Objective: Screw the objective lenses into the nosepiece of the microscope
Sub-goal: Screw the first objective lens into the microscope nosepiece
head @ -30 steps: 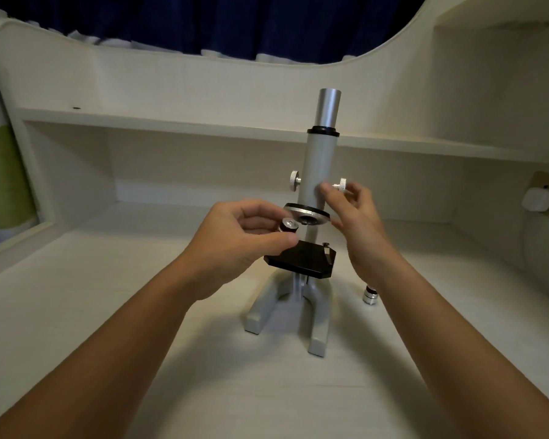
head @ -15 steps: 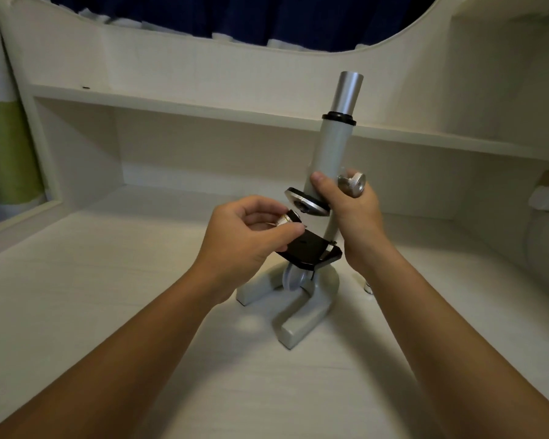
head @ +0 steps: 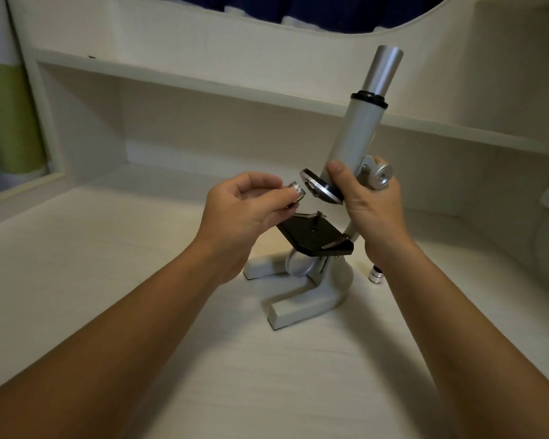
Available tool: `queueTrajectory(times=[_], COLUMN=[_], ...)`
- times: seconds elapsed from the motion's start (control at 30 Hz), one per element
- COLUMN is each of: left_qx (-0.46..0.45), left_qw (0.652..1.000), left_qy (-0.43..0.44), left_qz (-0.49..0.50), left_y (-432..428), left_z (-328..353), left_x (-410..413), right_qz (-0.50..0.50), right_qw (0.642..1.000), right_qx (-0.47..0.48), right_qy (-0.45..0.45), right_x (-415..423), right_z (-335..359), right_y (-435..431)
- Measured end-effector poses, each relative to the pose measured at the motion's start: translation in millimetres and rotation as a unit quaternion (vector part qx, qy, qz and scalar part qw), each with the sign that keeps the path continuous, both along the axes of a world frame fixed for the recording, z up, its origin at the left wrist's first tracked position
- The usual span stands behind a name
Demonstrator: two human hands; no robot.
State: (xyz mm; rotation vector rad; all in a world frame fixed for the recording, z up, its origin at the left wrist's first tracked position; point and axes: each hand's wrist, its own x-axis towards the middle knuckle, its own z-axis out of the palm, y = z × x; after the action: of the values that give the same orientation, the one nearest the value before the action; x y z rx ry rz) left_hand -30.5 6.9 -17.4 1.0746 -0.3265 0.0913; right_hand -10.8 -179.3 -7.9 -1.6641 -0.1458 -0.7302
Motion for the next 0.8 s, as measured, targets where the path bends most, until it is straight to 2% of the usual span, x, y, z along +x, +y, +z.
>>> queueTrajectory(times=[0.17, 0.27, 0.8], left_qx=[0.087, 0.105, -0.01], left_qw=[0.995, 0.993, 0.998], left_qy=[-0.033, -0.046, -0.023], left_qz=[0.022, 0.028, 0.065], left_y=[-3.4, -7.4, -25.0], left_z=[-2.7, -2.6, -9.6], left_x=[-0.2, -1.7, -15.2], right_qz=[-0.011, -0.016, -0.041], right_qw=[1.0, 1.0, 0.999], right_qx=[-0.014, 0.004, 0.01], right_qy=[-0.003, -0.009, 0.0], right_x=[0.0, -2.9, -6.3], right_z=[0.2, 1.6, 0.7], right_y=[0.5, 7.4, 12.5])
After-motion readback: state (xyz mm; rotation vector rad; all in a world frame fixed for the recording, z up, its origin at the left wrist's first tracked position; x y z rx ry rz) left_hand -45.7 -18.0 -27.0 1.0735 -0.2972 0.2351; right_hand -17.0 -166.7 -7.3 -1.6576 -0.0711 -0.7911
